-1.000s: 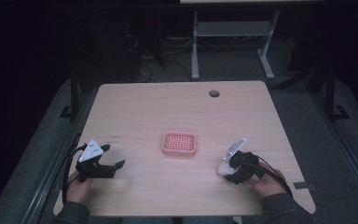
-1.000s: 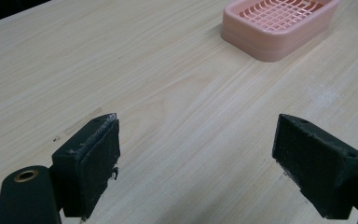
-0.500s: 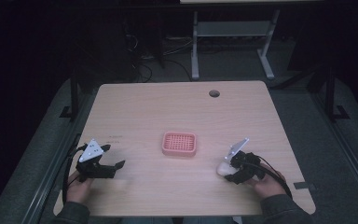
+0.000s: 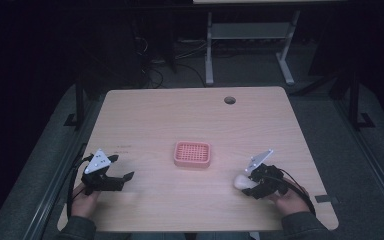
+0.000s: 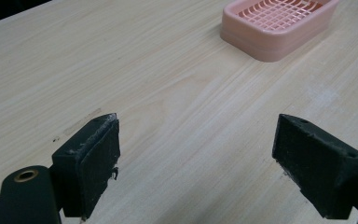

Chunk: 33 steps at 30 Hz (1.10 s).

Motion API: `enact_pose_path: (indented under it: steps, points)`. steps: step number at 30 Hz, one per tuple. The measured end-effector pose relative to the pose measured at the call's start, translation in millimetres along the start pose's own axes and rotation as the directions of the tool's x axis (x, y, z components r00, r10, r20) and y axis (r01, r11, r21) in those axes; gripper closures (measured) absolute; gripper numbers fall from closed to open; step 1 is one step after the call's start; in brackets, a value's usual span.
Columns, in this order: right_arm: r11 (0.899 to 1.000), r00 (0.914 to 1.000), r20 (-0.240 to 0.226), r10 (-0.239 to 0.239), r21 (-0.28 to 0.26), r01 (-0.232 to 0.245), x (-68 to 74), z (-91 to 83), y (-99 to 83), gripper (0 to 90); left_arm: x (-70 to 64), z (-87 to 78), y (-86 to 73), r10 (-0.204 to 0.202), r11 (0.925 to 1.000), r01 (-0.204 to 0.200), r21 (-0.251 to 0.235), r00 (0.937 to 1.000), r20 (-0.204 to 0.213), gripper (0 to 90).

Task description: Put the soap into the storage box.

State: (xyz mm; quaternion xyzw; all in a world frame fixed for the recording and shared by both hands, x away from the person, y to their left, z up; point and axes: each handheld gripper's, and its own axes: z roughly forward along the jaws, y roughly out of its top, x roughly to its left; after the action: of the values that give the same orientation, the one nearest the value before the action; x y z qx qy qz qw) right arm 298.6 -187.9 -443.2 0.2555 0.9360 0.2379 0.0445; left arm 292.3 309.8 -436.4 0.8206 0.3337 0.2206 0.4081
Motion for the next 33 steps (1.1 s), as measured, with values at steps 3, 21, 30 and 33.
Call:
enact_pose_path:
  steps: [3,21,30,33]
  points:
    - [1.000,1.0000,0.009,-0.003,-0.010,0.003,1.6,-4.9,2.3,48.6,0.3,-0.2,0.0,0.001,1.0000,-0.001,0.001,1.0000,-0.001,14.4]
    - [0.999,0.9987,0.025,-0.043,-0.015,0.044,1.3,-21.0,19.9,48.6,0.2,-0.8,0.1,-0.001,1.0000,0.001,-0.002,1.0000,0.000,14.4]
    - [0.997,0.9970,0.029,-0.072,-0.013,0.072,-0.3,-25.4,36.2,48.6,1.0,-0.9,-0.1,-0.003,1.0000,0.003,-0.005,1.0000,0.000,14.4]
    - [0.997,0.9967,0.032,-0.074,-0.016,0.075,-1.1,-26.6,40.4,48.6,0.9,-0.9,-0.1,-0.003,1.0000,0.003,-0.006,1.0000,0.000,14.4]
